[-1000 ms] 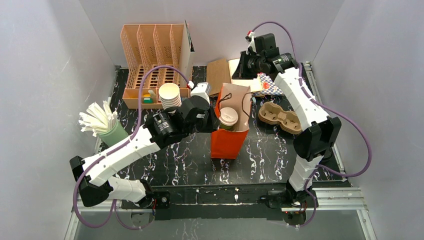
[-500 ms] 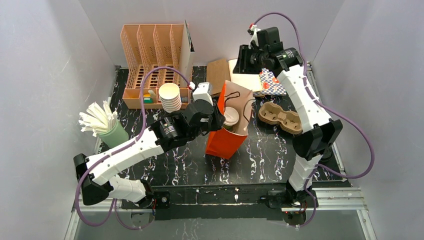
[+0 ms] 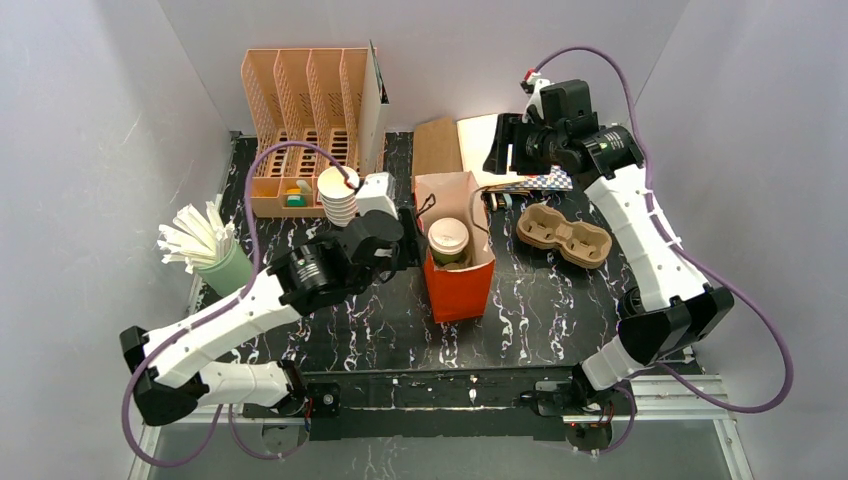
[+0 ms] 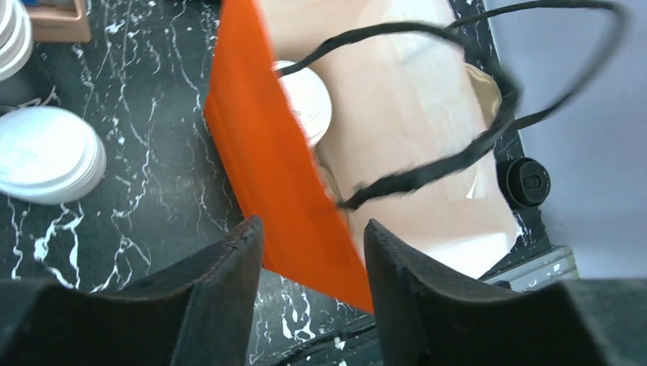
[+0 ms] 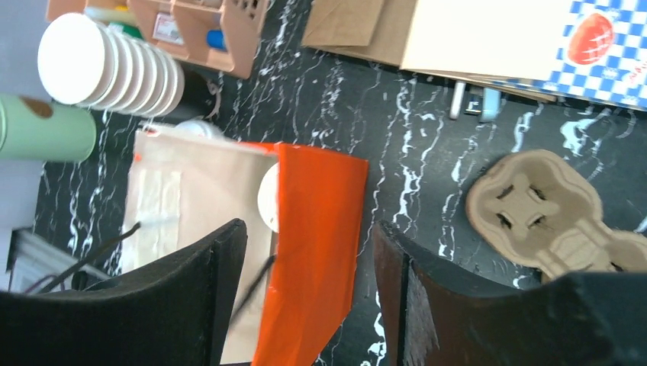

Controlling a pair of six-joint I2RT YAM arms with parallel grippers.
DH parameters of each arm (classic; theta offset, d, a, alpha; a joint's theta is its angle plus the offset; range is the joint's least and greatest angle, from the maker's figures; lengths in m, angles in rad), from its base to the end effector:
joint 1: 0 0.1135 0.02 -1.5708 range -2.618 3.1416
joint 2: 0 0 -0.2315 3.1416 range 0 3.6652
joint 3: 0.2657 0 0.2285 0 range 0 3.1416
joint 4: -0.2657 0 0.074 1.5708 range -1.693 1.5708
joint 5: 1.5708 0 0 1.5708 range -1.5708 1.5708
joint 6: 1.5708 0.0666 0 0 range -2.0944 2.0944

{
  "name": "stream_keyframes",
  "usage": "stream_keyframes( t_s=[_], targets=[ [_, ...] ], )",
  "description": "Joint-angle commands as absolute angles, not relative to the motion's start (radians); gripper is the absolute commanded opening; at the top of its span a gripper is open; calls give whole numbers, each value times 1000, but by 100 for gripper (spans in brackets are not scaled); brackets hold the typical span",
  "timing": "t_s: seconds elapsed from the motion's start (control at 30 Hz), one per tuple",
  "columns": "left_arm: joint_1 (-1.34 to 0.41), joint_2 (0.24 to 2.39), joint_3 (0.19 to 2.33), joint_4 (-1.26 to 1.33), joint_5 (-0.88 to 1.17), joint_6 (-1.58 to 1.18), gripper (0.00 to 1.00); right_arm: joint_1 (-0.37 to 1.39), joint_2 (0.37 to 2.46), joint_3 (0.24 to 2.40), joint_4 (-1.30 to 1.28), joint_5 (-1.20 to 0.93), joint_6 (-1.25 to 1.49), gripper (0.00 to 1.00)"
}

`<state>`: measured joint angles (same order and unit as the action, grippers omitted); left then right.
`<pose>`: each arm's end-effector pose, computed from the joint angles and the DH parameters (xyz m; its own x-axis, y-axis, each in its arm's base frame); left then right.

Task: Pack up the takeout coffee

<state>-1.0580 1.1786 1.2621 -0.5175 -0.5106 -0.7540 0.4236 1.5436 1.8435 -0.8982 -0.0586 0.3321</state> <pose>0.1589 -0.2159 0.3501 -0.5219 -0.2904 -0.8021 0.2544 0.8445 -0.4713 0.2926 0.1362 0.3882 -0.6336 0.0714 -0.7704 -0.2622 0.9170 0.3006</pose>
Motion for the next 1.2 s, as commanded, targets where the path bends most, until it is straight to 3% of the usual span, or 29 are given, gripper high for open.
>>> stream_keyframes(
  t_s=[0.0, 0.2, 0.47, 0.77, 0.87, 1.17],
  targets=[
    [-1062, 1090, 1228, -610, -575, -805, 55, 424, 1561, 1851, -895, -213, 264, 70],
    [-1062, 1091, 1219, -610, -467, -826, 66, 426, 1630, 1919, -950, -252, 237, 68],
    [-1062, 1119, 1208, -539, -383, -813, 66, 450, 1707, 1984, -998, -251, 215, 61],
    [-1062, 1125, 1208, -515, -391, -805, 61, 470, 1757, 2023, -1013, -210, 192, 29],
    [-1062, 1113, 1206, -516, -402, -805, 60, 474, 1783, 2051, -1017, -196, 178, 1],
    [-1062, 1088, 1207, -534, -416, -794, 60, 474, 1891, 2220, -1003, -131, 162, 1]
  ],
)
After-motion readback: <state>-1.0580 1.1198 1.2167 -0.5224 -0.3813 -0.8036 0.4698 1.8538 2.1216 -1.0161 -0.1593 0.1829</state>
